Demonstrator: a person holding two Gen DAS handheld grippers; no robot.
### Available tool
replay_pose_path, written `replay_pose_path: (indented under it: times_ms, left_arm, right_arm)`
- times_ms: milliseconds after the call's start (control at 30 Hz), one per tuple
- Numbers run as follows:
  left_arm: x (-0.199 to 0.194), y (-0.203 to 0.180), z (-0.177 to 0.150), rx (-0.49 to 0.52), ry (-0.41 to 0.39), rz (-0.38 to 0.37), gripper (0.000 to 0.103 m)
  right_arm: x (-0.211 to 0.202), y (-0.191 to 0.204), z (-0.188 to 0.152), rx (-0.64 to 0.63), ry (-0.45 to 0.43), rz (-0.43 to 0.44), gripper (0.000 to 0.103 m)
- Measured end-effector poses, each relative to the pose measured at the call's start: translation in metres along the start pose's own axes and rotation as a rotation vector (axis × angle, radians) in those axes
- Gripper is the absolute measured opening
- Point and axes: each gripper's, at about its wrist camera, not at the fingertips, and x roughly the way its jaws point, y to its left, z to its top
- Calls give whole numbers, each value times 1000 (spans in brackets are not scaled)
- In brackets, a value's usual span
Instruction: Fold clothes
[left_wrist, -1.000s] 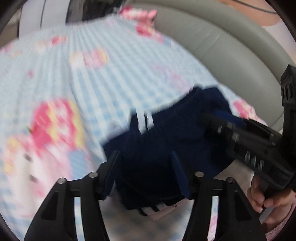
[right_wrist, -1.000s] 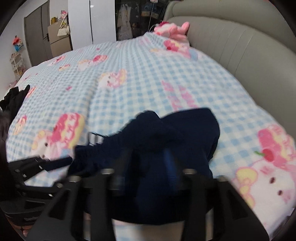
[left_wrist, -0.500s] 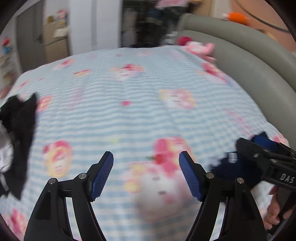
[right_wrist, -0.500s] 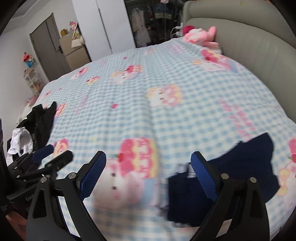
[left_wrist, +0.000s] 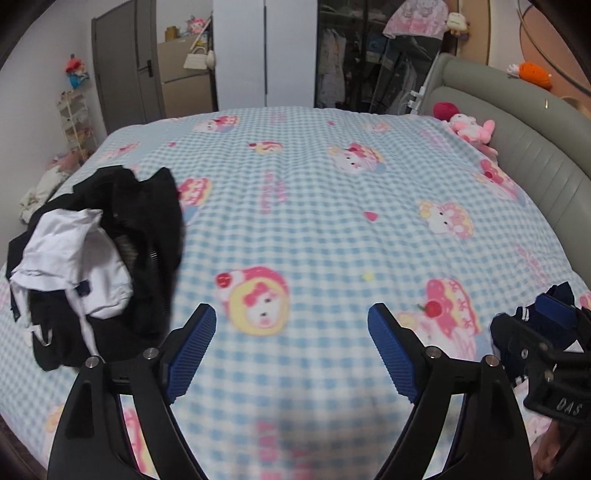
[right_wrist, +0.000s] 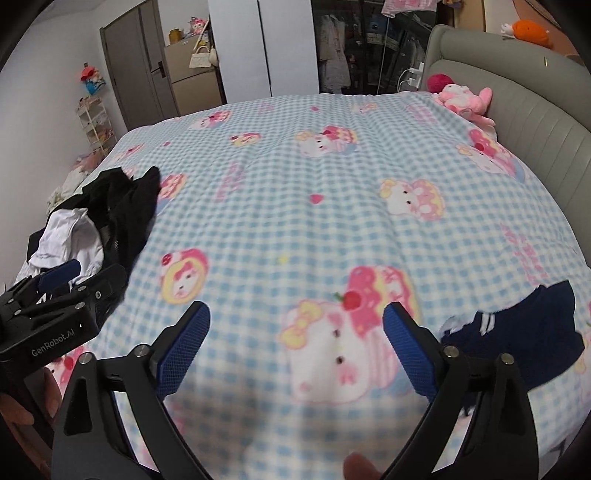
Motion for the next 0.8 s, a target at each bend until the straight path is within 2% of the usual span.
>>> replay_pose_path:
  times_ms: [167,433,600,700,733,800]
  left_arm:
    - [-20,35,-21,-19,-5,31,89]
    - [-81,60,-55,-9,-62,66,89]
    - [-110,60,-91,-8,-71,78,89]
    - [-122,57,-122,-4,-49,82,89]
    - [-125,57,-131,-7,-38,82,89]
    - [-129,56,-149,-15,-16,80,89]
  right_arm:
    - [-15,30,-16,19,-6,56,102]
    - [-52,63,-50,0,-10,66,102]
    - [-82,71,-92,-27,-35,45,102]
    - [-89,76,-120,-60,-70,-15,102]
    - [-87,76,-129,-69,-59,-37,102]
    - [-86,75,-145,-50,-33,-25,102]
